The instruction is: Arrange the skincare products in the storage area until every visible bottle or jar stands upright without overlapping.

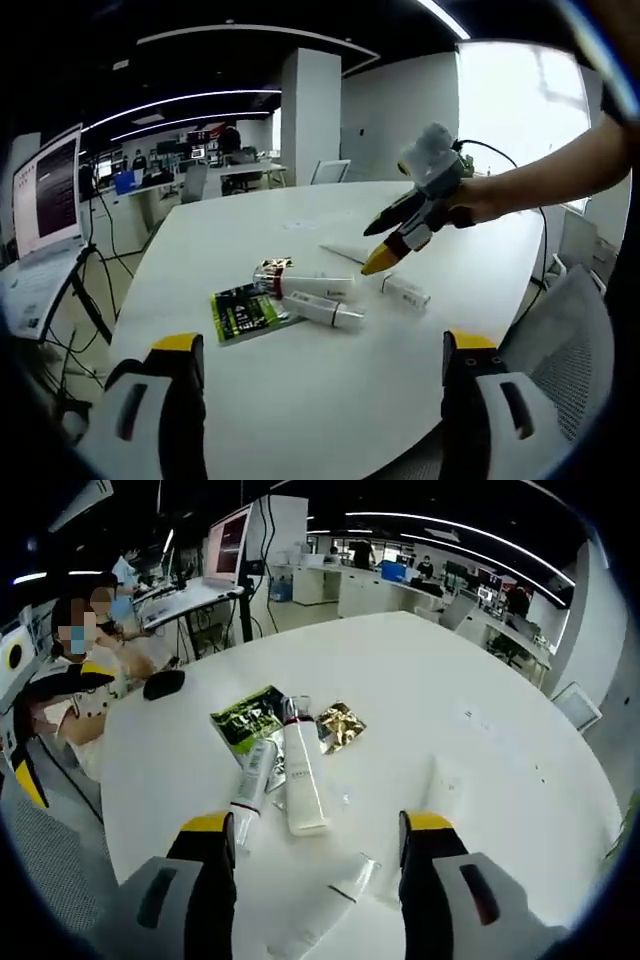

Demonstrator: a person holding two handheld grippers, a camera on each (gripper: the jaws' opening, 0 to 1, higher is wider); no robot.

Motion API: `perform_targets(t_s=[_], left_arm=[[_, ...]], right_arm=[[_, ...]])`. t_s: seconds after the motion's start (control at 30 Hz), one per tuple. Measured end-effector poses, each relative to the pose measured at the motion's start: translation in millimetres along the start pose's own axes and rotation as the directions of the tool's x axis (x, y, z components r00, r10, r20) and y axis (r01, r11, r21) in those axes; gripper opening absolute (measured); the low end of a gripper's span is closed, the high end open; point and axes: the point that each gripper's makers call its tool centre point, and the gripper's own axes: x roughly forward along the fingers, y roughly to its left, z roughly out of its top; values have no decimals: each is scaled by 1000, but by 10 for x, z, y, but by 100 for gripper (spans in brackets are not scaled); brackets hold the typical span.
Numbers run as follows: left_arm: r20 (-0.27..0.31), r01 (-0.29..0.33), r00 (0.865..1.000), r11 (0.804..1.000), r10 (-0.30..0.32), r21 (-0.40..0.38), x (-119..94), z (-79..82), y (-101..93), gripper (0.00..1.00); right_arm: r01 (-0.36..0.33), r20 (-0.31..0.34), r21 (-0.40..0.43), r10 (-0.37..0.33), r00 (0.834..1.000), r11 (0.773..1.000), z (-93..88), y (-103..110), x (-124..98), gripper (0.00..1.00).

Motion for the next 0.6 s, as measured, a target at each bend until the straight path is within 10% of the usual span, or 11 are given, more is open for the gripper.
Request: perform_targets(t_s=[0.6], left_arm=[[-14,1,1000,1000,-1,-6,14,-39,5,91]], right_arm=[[-51,-102,-47,46,994,998,70,57,629,56]])
